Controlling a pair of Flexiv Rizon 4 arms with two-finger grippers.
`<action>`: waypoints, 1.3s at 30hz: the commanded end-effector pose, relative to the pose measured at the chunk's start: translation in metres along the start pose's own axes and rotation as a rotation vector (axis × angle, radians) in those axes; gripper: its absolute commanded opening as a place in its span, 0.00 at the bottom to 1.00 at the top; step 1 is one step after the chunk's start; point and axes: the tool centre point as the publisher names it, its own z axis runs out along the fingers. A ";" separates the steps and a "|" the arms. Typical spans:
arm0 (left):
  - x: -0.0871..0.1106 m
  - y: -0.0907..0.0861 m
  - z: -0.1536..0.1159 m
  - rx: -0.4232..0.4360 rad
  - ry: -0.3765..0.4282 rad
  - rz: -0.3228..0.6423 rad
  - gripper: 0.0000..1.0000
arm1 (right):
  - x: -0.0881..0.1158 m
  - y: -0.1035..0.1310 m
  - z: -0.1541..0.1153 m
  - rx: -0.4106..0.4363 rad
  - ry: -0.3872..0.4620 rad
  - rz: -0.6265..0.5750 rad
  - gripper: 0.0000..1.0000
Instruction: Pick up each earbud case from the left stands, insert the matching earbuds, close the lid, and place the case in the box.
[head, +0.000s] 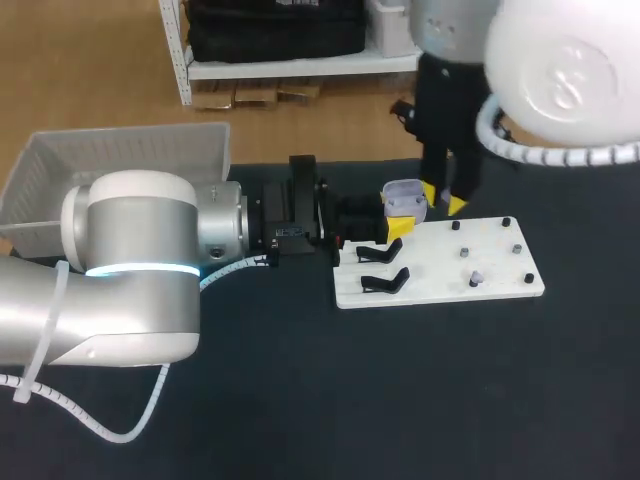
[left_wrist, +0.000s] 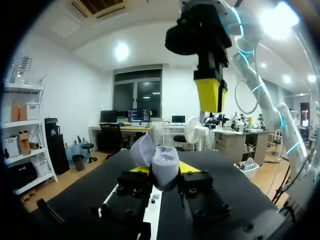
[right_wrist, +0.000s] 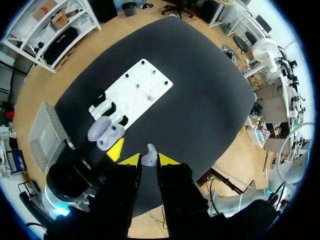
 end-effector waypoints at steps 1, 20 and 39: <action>0.002 -0.002 0.001 -0.012 -0.008 0.005 0.00 | -0.003 0.019 -0.001 0.044 0.004 -0.002 0.00; 0.002 -0.002 0.001 -0.012 -0.008 0.005 0.00 | -0.009 0.045 0.014 0.025 0.037 0.057 0.00; 0.002 -0.002 0.001 -0.012 -0.008 0.005 0.00 | -0.011 0.050 0.027 0.028 0.045 0.079 0.00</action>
